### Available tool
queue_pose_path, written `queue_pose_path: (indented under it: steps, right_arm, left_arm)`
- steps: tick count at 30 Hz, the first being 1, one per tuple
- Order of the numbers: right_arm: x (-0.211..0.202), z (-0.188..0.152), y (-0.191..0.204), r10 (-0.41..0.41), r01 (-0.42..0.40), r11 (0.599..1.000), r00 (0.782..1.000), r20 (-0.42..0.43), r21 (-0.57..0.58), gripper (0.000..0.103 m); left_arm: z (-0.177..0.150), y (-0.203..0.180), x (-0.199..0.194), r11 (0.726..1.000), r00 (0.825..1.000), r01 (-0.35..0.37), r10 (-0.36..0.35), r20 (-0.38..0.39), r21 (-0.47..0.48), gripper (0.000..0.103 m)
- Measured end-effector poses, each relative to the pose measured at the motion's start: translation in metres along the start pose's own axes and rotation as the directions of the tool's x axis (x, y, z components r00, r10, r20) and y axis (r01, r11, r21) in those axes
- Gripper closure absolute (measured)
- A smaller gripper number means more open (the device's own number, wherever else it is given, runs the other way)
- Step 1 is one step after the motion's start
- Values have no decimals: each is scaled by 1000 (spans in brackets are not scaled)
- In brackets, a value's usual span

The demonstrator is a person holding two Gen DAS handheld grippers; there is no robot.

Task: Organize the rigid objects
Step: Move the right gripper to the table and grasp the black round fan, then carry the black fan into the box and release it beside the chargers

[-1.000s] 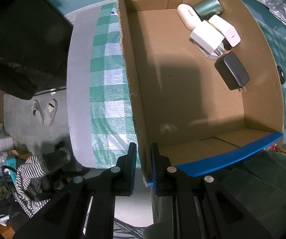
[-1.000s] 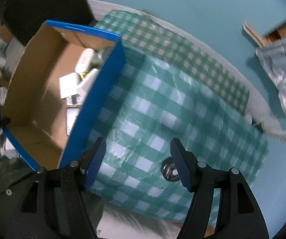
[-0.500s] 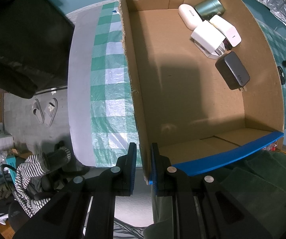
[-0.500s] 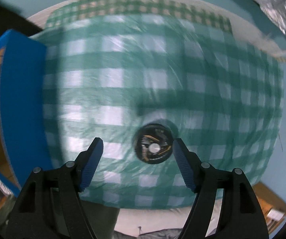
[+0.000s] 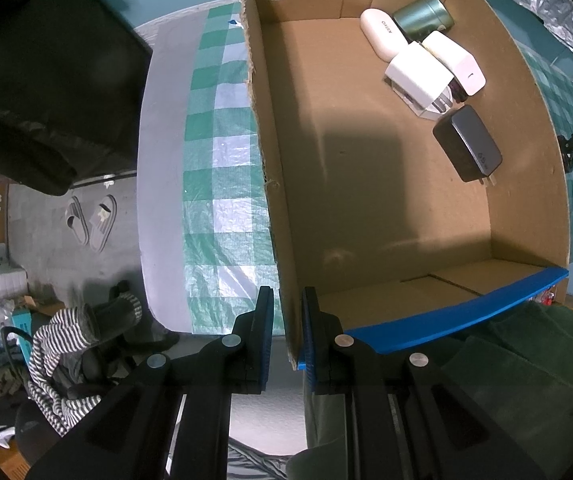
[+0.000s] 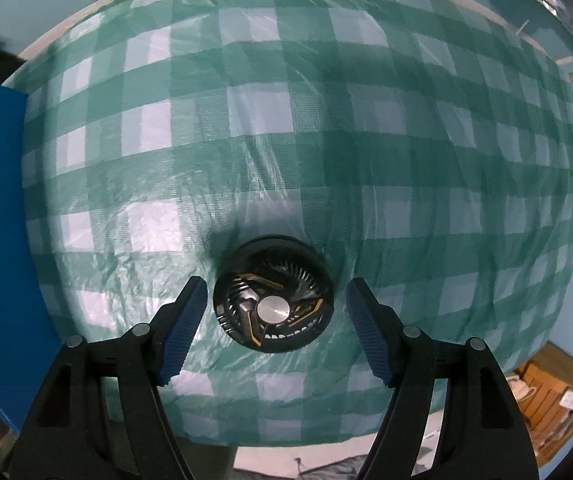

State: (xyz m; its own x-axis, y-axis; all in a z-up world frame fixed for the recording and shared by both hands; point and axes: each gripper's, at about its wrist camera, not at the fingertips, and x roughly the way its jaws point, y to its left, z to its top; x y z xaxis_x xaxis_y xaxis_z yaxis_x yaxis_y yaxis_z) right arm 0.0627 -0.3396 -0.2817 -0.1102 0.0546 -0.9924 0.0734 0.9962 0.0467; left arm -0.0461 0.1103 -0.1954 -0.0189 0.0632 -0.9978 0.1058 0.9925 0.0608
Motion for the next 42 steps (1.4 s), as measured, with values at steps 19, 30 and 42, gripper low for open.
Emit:
queue_pose_path:
  steps: [19,30,42]
  right_arm:
    - [11,-7,7,7,-7,1000,1000,4,-4,42]
    - [-45,-7,42,44,-38,992,998,47,-119,42]
    - [-107,-4,103,94,-55,954,988,121,-294,42]
  left_arm:
    - [0,-1,0,1000,1000,0,0,1,-2,89]
    - [2,2,0,1000,1000,3,-3,0,-3,89]
    - [2,3,-1,1000,1000,5,-5,5,-5,89]
